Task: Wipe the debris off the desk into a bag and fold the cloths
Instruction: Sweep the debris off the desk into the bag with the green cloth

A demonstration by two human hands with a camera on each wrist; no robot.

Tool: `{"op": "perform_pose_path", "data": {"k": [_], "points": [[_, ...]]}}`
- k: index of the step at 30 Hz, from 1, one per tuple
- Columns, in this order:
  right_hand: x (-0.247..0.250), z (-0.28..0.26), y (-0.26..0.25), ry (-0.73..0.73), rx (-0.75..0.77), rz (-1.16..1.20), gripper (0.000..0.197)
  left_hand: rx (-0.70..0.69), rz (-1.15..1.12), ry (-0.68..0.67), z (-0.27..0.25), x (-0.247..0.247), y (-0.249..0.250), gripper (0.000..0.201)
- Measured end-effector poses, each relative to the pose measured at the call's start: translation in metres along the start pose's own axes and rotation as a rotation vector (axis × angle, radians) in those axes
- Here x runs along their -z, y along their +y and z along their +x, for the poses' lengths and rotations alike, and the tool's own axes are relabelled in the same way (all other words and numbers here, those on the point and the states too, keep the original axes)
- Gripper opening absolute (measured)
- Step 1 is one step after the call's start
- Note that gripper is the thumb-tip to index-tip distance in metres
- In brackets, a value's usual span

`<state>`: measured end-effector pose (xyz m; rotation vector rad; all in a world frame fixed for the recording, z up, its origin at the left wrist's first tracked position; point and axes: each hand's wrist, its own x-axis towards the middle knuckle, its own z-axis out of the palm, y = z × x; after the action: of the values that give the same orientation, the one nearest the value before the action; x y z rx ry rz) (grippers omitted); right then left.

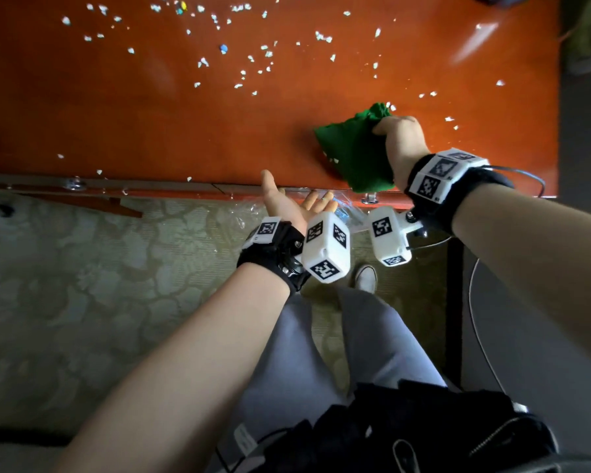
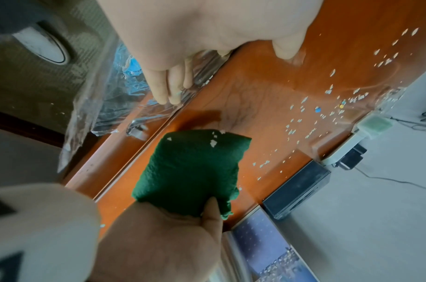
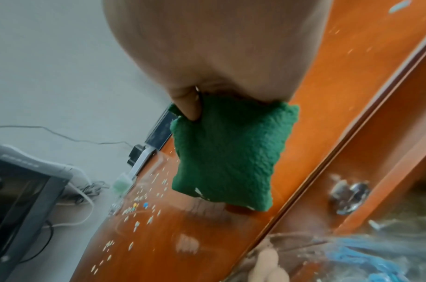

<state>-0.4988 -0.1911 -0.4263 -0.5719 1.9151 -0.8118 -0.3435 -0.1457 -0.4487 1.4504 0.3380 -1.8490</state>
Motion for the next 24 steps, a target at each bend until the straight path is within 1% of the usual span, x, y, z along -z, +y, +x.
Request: {"op": "perform_pose_path", "data": {"k": [1,2,4,5,9,11,12,14,15,16,17,19,21,24], "points": [[0.012,0.004,0.004,0.027,-0.006,0.004,0.027,-0.002,0.013,0.007,0.0,-0.004,-0.007,0.072],[0.024,0.007,0.007,0.05,-0.003,0.021,0.026,-0.002,0.016,0.01,0.0,-0.008,-0.015,0.072],[0.046,0.014,0.01,0.092,-0.012,0.052,0.017,0.003,0.014,0.01,-0.001,-0.019,-0.03,0.073],[0.058,0.018,0.011,0.104,-0.017,0.056,0.017,0.004,0.01,0.009,-0.003,-0.024,-0.038,0.073],[0.115,0.039,0.017,0.19,-0.023,0.064,0.035,0.039,0.025,-0.015,-0.011,-0.051,-0.079,0.074],[0.142,0.036,0.009,0.253,-0.02,0.073,0.04,0.052,0.018,-0.028,-0.013,-0.064,-0.097,0.075],[0.153,0.036,0.006,0.276,-0.011,0.074,0.037,0.057,0.015,-0.034,-0.014,-0.07,-0.105,0.075],[0.174,0.033,0.001,0.314,0.01,0.042,0.019,0.066,0.011,-0.044,-0.017,-0.08,-0.12,0.075],[0.184,0.036,0.003,0.33,0.021,0.037,0.017,0.067,0.01,-0.048,-0.018,-0.085,-0.127,0.075],[0.194,0.042,0.009,0.341,0.042,0.026,0.027,0.067,0.012,-0.048,-0.019,-0.089,-0.133,0.075],[0.201,0.045,0.013,0.337,0.064,-0.005,0.035,0.066,0.016,-0.047,-0.018,-0.092,-0.139,0.075],[0.207,0.045,0.019,0.328,0.097,-0.092,0.04,0.067,0.02,-0.043,-0.015,-0.098,-0.149,0.075],[0.206,0.045,0.028,0.285,0.111,-0.203,0.04,0.075,0.027,-0.038,-0.012,-0.102,-0.158,0.072],[0.197,0.04,0.04,0.197,0.143,-0.396,0.033,0.086,0.06,-0.045,-0.006,-0.106,-0.172,0.068]]}}
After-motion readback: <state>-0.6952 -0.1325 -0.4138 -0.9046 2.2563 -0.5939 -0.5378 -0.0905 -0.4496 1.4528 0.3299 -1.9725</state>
